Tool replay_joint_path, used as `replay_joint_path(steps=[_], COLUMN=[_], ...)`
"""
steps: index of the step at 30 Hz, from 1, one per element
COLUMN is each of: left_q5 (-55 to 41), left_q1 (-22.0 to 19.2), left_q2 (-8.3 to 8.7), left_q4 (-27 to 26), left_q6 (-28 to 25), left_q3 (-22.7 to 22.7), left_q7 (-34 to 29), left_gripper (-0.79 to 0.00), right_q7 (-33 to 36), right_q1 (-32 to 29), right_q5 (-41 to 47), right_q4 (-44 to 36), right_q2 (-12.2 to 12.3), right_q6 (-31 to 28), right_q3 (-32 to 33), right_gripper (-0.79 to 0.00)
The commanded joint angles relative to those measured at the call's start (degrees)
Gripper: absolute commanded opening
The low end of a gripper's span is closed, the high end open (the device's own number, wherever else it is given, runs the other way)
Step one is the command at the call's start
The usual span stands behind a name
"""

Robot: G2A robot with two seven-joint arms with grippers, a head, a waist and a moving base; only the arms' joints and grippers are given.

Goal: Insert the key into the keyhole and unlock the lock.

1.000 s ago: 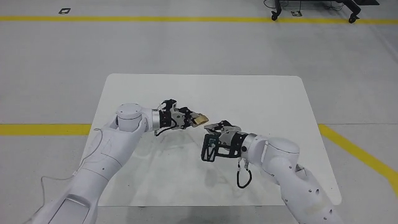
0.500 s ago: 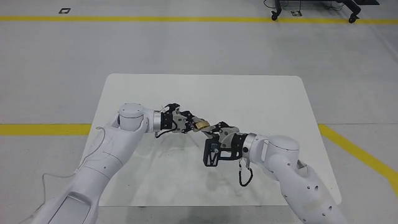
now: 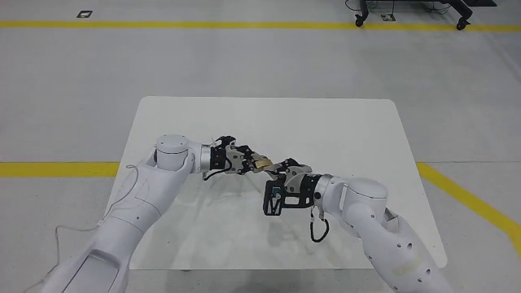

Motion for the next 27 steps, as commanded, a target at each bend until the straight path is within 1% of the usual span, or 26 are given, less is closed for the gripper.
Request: replay_joint_path(steps=[1,4,10,15,22,27], left_q5=[0.11,0.39,0.64,0.71,1.25,1.34], left_q1=[-0.04,-0.13,-0.25,-0.18,-0.22,-0.24], left_q2=[-0.03,-0.09,-0.16,-0.17,-0.09,0.06], left_q4=[0.10,0.19,0.23,0.13,-0.02,-0.10], left_q6=[0.31,0.69,0.62,0.41,0.01,-0.43], left_q3=[0.09,0.34,0.51,0.56,0.65,0.39], left_q7=[0.47,0.84,1.42,1.30,0.70,-0.23], left_gripper=[-0.785,-0.785,-0.785,-0.785,-0.785,-0.785], right_q7=[0.88,2.98,9.57,12.49,12.62,9.07], right_q1=[-0.14,-0.37,-0.58,-0.32,0.35,0.45], right_q5=[-0.68,-1.88,-4.23,-4.60,-3.24,-0.56], right_q4=[-0.47,-1.23,-2.72,-3.32,-2.94,-2.88], right_q2=[0.03,0.01,-0.36,-0.62,-0.75,-0.43], right_q6=[0.41,0.97,3.07,3.44,2.34,0.23], right_q3=[-0.34,-1.16,-3.51,-4.86,-5.32,-3.78], right_gripper=[-0.785,-0.785,-0.785,-0.785,-0.785,-0.785])
